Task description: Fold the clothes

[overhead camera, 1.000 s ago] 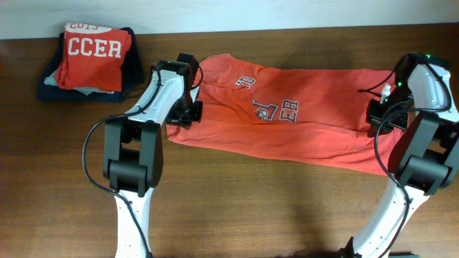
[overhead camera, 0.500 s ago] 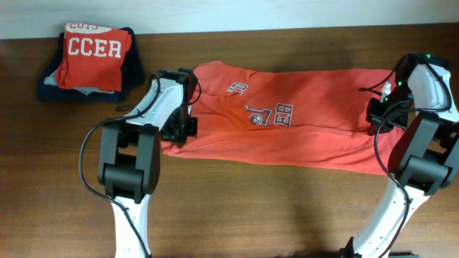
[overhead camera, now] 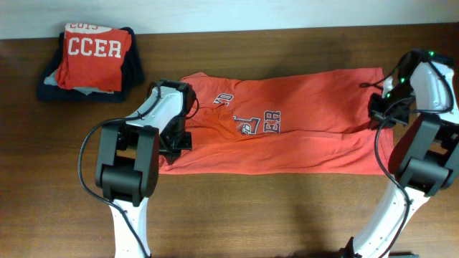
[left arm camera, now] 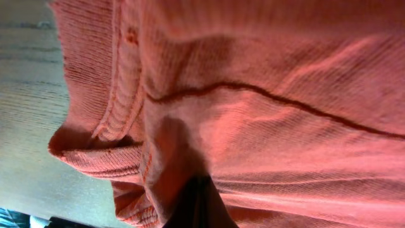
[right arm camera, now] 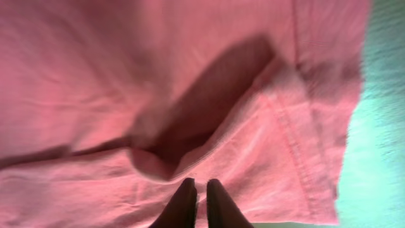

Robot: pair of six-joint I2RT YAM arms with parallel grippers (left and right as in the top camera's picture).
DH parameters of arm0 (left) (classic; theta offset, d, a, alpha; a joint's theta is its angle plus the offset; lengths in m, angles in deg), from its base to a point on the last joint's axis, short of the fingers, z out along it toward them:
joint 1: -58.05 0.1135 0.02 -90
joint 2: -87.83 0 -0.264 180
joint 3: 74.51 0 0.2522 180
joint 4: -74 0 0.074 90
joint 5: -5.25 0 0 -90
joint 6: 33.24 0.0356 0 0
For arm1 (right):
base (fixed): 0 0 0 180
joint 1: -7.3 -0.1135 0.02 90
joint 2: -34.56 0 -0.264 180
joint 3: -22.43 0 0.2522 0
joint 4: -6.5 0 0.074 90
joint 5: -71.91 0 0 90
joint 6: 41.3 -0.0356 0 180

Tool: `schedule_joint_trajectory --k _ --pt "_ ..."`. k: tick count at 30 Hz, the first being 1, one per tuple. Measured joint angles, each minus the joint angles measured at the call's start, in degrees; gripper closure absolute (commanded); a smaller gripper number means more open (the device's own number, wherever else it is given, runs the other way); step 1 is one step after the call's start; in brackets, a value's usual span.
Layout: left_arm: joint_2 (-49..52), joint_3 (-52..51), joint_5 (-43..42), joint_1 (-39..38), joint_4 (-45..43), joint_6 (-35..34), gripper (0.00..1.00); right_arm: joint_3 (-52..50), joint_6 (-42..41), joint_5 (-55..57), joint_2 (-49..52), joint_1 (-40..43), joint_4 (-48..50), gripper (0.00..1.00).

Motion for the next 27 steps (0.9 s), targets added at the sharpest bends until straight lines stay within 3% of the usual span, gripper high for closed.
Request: schedule_joint_trajectory --k 1,3,4,5,8,11,18,20,27 --pt "-0.2 1.1 -0.1 0.0 -0.2 0.0 0.89 1.4 -0.1 -0.2 -0.5 0.0 0.0 0.78" --pt "-0.9 3.5 -0.4 0.0 -0.3 -0.2 0.45 3.5 0.4 -0.5 -1.6 0.0 0.0 0.7" --pt "-1.6 5.5 -0.5 0.0 -0.5 -0.2 0.26 4.7 0.6 -0.6 -2.3 0.0 -0.1 0.61" --pt "-2.8 8.0 -0.6 0.0 -1.5 -0.2 0.21 6.5 0.4 -0.7 -3.1 0.0 -0.2 0.51" --pt "-7.5 16.9 -0.5 0.0 -7.1 0.3 0.13 11.8 0.9 -0.9 -5.0 0.0 1.0 0.36" --pt "-11.5 23.8 -0.6 0.0 -15.4 2.5 0.13 14.6 1.1 -0.9 -6.2 0.0 7.2 0.32" --pt "-12.7 26.1 -0.6 0.0 -27.8 4.9 0.13 15.2 1.2 -0.9 -5.7 0.0 20.4 0.31" --pt "-11.3 26.0 -0.6 0.0 -30.4 5.8 0.06 15.2 1.3 -0.9 -4.5 -0.1 23.9 0.31" --pt "-4.9 25.7 -0.6 0.0 -33.9 7.6 0.05 15.2 1.7 -0.9 3.9 -0.6 33.4 0.32"
